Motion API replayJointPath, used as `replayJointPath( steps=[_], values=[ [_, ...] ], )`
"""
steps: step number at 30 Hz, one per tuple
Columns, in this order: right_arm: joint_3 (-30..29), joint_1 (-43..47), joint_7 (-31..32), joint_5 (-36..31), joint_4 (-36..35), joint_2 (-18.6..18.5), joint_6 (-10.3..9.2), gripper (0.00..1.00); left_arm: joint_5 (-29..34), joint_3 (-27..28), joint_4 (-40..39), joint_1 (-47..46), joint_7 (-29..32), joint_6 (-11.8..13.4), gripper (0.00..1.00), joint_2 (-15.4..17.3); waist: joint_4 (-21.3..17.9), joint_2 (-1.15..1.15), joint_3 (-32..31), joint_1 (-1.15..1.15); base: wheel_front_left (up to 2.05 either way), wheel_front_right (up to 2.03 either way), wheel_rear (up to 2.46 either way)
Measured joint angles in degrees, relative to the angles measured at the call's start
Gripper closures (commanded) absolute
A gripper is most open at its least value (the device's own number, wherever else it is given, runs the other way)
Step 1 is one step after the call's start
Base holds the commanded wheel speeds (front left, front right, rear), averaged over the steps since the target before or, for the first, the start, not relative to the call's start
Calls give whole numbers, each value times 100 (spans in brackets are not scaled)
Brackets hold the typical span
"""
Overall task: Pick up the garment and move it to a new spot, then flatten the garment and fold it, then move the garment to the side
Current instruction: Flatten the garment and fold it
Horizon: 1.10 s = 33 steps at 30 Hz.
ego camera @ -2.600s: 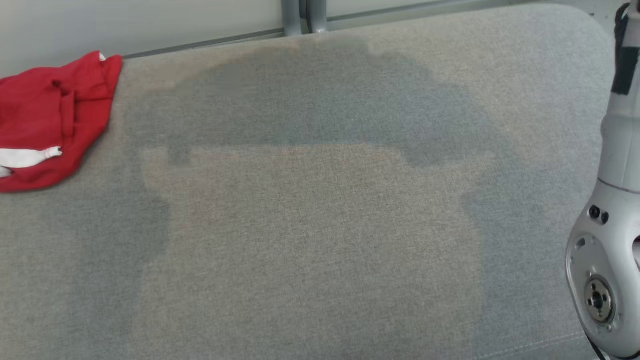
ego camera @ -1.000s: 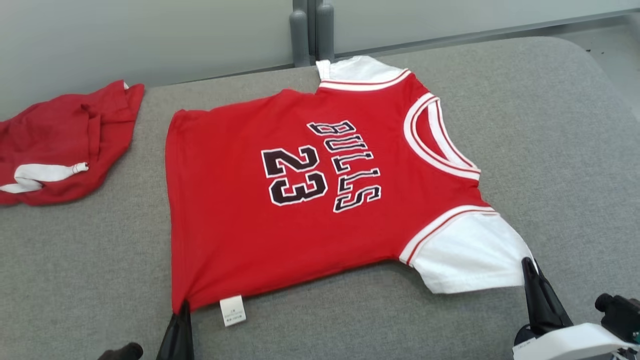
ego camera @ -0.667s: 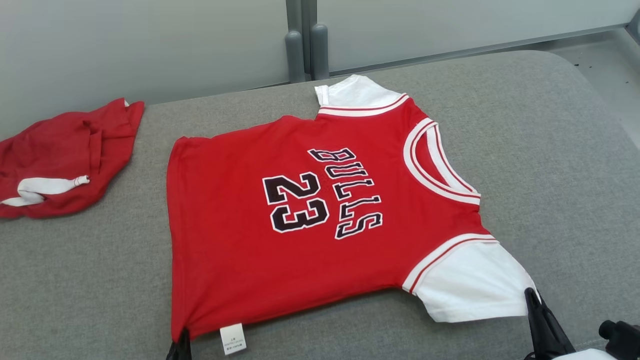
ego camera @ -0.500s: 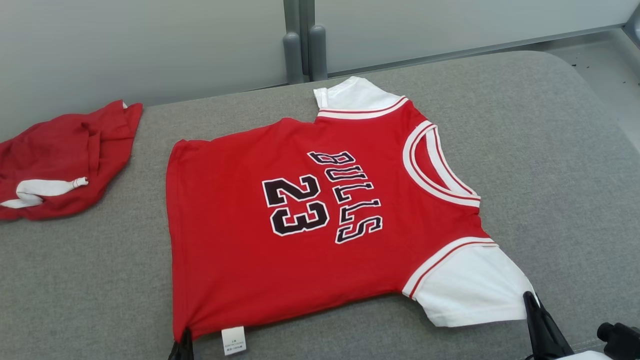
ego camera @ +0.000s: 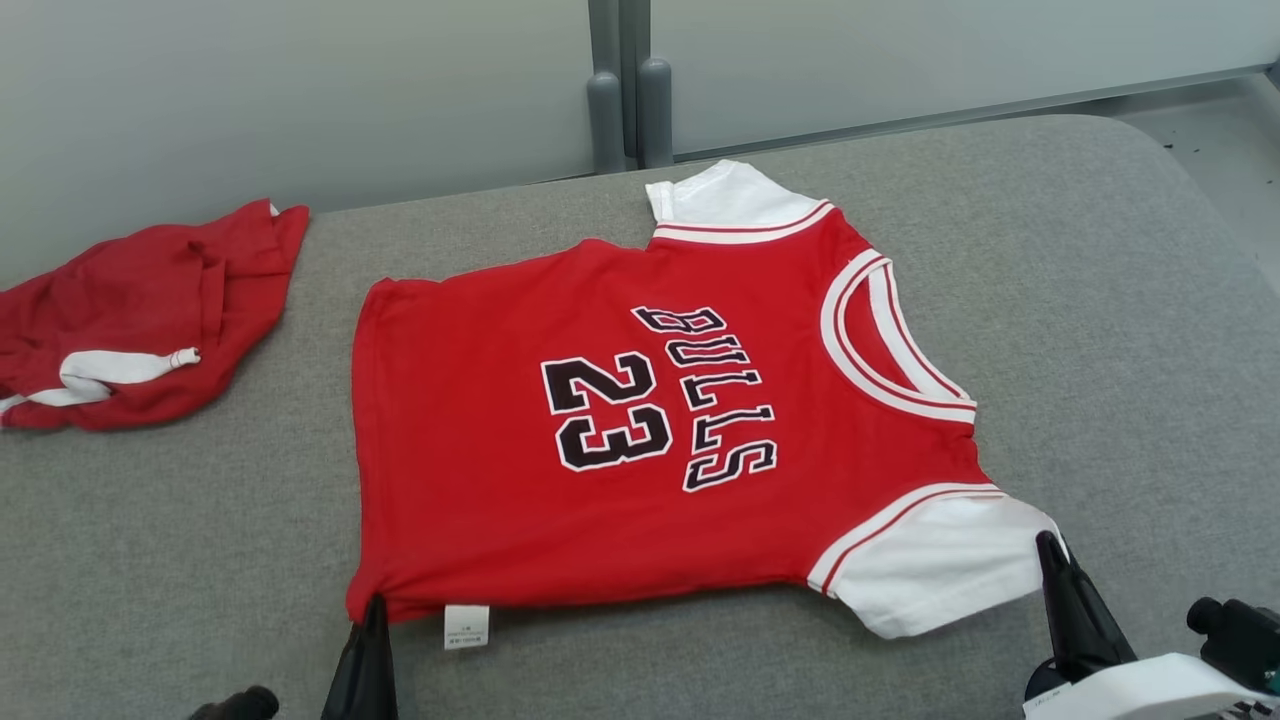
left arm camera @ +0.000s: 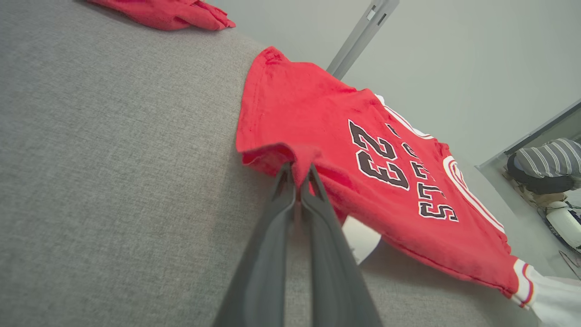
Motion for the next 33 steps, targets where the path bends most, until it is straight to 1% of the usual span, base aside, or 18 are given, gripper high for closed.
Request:
replayJointPath(
  steps=[4,8,9,13,18,26,33],
  values=[
    [-32,-285,-22,119,135,1,0,100,-209,-62,68,-290,152,-1,100,-1,56,0,-44,0,0,0,0],
    [-175,-621,-58,124,483,5,0,100,-290,-193,338,-633,288,29,100,-5,103,0,-148,0,0,0,0],
    [-254,-811,-81,75,712,2,0,100,-290,-242,548,-842,335,68,100,-5,129,0,-208,0,0,0,0],
    [-302,-1378,-101,16,1235,5,0,100,-265,-309,1051,-1246,423,161,100,-8,165,0,-304,0,0,0,0],
    [-330,-2248,-187,-191,2061,4,0,100,-211,-345,1715,-1819,470,259,100,-10,174,0,-250,0,0,0,0],
    [-174,-3556,-404,-519,3411,4,0,100,-86,-402,2582,-2680,416,302,100,-4,210,0,56,0,0,0,0],
    [-64,-4428,-614,-677,4550,5,0,100,-78,-437,2978,-3077,299,235,100,-5,240,0,353,0,0,0,0]
  ],
)
